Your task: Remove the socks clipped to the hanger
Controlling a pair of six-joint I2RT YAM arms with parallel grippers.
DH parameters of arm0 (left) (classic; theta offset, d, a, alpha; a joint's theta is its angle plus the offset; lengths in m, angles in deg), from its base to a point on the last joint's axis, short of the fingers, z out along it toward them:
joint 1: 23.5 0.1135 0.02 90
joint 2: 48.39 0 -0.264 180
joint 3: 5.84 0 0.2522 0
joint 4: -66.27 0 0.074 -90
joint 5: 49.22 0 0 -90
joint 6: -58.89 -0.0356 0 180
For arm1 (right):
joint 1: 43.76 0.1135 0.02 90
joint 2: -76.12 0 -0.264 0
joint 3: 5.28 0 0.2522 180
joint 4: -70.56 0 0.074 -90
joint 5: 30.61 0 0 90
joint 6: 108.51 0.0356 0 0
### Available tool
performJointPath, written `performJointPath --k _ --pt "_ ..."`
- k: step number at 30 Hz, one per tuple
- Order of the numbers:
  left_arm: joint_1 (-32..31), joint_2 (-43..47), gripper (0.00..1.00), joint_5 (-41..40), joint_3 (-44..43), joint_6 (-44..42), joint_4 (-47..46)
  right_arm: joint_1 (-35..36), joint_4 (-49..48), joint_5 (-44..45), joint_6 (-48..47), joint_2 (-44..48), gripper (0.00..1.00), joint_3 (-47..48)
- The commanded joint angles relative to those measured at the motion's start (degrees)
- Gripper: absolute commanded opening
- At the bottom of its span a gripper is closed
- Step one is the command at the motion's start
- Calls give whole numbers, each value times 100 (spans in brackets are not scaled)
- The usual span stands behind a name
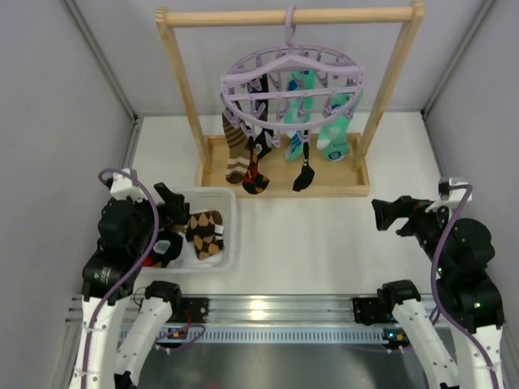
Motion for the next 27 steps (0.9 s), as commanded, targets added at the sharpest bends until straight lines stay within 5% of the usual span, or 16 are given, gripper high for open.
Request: performJointPath --k 1,7,14,19,27 --pt "-15 58 98 105 122 55 -277 79 -166 258 154 -23 100 47" --pt "-15 129 98 167 474 151 -470 70 -771 557 918 30 99 -383" --pt "-15 128 98 219 526 151 -505 70 -2826 -1832 1323 48 100 -1374" --pt "-6 111 98 290 544 143 -514 140 -4638 -3319 1718 -944 99 -1878" --pt "-15 102 98 316 562 151 -506 2263 -5076 -441 120 -2272 99 -1746"
